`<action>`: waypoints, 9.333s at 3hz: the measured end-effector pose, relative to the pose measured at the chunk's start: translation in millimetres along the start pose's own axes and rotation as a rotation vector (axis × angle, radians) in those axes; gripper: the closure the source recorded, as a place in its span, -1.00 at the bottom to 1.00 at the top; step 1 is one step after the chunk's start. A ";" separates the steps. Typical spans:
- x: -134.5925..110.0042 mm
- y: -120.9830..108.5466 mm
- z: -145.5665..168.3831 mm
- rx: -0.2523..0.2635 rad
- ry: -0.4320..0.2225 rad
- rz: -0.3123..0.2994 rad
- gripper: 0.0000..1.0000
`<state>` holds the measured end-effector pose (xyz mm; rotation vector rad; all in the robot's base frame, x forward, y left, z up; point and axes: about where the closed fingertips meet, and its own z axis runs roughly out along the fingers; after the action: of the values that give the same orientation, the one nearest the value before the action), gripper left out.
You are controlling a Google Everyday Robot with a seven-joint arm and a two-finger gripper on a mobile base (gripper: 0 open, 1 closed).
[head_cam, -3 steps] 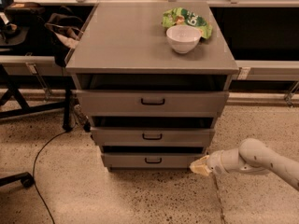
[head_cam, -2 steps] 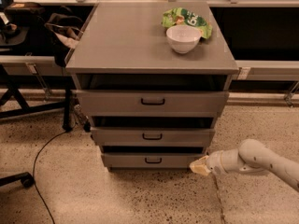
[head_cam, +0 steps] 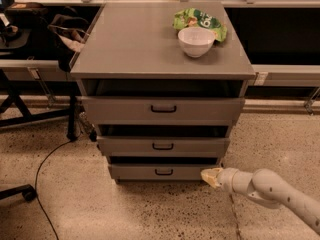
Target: Open bottom drawer
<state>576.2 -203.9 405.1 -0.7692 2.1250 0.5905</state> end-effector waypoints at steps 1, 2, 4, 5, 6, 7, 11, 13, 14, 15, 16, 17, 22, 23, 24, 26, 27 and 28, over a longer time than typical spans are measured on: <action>1.0 -23.1 25.8 0.052 -0.108 0.010 1.00; 2.8 -62.7 48.8 0.039 -0.173 0.000 1.00; 18.2 -68.6 66.8 0.110 -0.195 0.014 1.00; 29.8 -83.9 82.2 0.164 -0.225 0.040 1.00; 43.7 -99.5 103.7 0.198 -0.218 0.042 1.00; 52.6 -109.6 117.4 0.215 -0.207 0.050 1.00; 51.3 -147.2 167.4 0.321 -0.166 0.035 1.00; 50.5 -152.6 170.2 0.363 -0.186 0.050 1.00; 45.3 -163.8 178.8 0.431 -0.224 0.062 1.00; 37.8 -173.5 190.0 0.465 -0.223 0.059 1.00; 30.1 -176.7 201.7 0.449 -0.212 0.042 1.00; 32.9 -176.9 203.6 0.449 -0.212 0.042 1.00; 81.6 -146.4 184.1 0.271 -0.056 0.150 1.00; 92.6 -120.3 161.1 0.185 -0.046 0.149 1.00; 92.7 -119.9 162.1 0.183 -0.045 0.149 1.00; 105.2 -111.9 173.1 0.134 0.007 0.140 1.00; 105.8 -110.2 171.1 0.127 0.013 0.140 1.00; 109.6 -106.4 167.6 0.109 0.027 0.138 1.00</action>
Offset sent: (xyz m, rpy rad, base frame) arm 0.0862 -0.0115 -0.0640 0.1567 -0.1519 0.0008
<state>680.1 -209.8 203.6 -0.5763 2.2277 0.5340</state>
